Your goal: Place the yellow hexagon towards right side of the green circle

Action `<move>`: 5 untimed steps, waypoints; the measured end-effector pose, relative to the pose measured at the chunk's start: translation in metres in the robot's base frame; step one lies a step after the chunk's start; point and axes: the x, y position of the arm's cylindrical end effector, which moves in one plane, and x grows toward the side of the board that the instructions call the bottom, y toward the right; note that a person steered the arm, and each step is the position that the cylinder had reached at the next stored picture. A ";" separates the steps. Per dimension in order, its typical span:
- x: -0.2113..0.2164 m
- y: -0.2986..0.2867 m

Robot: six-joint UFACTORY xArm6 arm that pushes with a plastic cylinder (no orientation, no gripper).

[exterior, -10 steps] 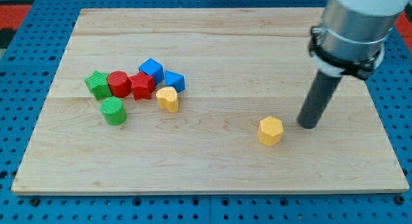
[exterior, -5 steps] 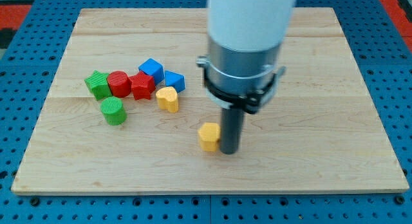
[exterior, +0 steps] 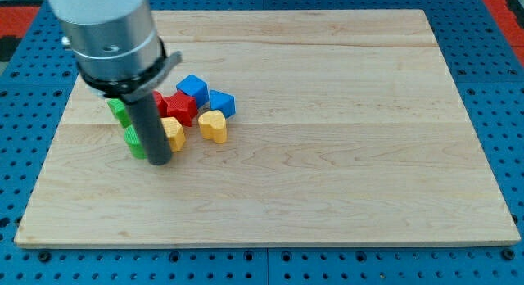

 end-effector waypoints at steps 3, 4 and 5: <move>-0.005 -0.055; -0.009 -0.057; -0.009 -0.055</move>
